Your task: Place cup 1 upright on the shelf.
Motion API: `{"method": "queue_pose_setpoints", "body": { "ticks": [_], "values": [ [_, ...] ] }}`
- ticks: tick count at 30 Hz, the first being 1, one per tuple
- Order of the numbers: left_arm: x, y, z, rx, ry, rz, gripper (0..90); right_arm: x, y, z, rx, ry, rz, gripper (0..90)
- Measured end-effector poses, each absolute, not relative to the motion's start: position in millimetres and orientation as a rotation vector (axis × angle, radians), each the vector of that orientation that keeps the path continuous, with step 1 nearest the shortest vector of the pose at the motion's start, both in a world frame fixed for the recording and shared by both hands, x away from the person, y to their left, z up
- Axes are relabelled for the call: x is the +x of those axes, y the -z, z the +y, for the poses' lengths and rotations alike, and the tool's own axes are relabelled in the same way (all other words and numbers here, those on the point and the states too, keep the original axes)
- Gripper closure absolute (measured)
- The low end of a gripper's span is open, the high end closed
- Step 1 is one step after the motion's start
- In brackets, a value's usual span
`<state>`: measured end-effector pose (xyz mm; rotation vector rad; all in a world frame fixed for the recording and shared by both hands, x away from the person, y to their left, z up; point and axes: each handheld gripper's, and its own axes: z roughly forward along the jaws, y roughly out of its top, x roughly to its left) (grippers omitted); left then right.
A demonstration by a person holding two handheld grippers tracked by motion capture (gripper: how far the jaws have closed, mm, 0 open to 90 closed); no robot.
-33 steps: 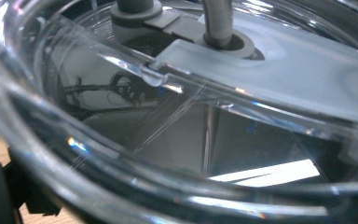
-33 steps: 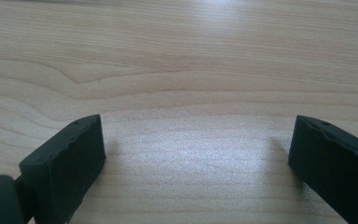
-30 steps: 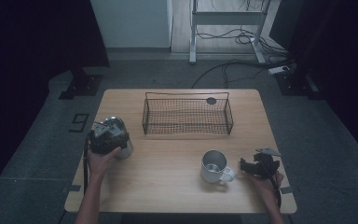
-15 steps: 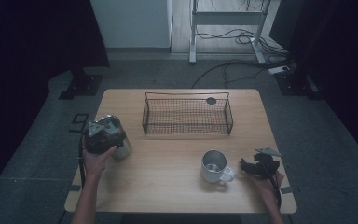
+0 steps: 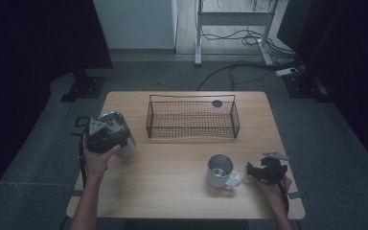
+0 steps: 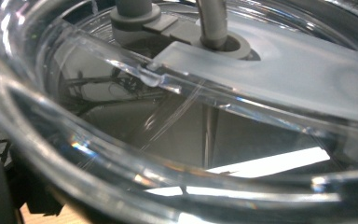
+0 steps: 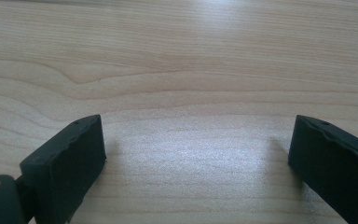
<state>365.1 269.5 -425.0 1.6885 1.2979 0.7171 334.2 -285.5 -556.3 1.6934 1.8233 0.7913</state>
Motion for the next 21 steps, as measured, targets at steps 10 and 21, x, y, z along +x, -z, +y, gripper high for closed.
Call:
{"method": "queue_pose_setpoints", "body": {
  "ticks": [10, 21],
  "values": [
    [366, 411, 263, 1.693, -0.719, 1.273, 3.8, 334, 556, -286, 1.695, -0.79, 1.821, 3.8],
    [369, 396, 253, 1.69, -0.718, 1.243, 3.8, 334, 556, -286, 1.695, -0.79, 1.821, 3.8]
  ]
}}
